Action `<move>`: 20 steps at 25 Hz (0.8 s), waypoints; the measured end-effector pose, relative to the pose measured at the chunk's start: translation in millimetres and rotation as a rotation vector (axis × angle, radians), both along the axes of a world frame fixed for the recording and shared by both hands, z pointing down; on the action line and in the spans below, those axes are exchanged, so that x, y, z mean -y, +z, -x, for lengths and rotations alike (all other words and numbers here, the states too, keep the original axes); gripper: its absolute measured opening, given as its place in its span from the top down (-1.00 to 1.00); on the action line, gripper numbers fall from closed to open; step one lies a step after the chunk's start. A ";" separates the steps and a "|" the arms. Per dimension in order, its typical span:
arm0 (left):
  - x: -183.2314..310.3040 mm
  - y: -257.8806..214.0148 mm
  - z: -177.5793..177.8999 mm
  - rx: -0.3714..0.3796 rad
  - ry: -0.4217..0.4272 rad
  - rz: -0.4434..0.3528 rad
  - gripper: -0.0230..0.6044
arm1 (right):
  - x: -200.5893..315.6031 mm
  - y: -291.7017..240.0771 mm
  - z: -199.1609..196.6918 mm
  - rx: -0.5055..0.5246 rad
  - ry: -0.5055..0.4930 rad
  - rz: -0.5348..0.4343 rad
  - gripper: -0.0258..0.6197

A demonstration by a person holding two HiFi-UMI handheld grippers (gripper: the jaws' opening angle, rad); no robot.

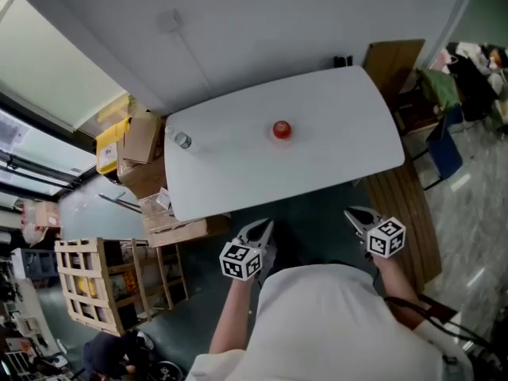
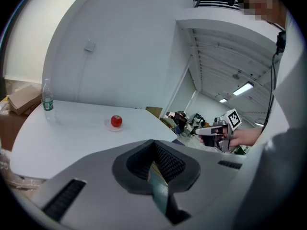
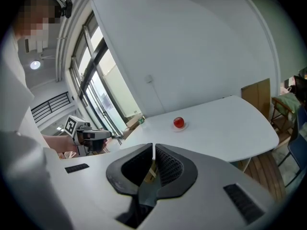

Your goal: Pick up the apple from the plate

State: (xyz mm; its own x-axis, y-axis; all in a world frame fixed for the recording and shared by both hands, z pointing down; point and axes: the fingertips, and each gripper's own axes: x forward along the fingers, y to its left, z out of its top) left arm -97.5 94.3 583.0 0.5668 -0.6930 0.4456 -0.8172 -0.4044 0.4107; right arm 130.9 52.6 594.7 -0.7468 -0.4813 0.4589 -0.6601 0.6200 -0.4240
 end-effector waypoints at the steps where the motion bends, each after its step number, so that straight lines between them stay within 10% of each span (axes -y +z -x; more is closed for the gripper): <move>1: 7.7 0.7 6.2 0.000 0.010 0.003 0.92 | 5.8 -0.2 5.5 0.002 0.011 0.000 0.80; 20: 119.1 15.2 75.6 0.015 0.162 0.018 0.92 | 77.1 -1.5 70.6 -0.040 0.158 0.038 0.80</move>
State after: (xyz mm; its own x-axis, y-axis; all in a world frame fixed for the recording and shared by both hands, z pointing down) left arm -173.1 -24.8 598.1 0.6634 -0.5849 0.4667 -0.7483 -0.5236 0.4074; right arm 60.2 -24.4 593.1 -0.6437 -0.5735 0.5067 -0.7652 0.4910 -0.4163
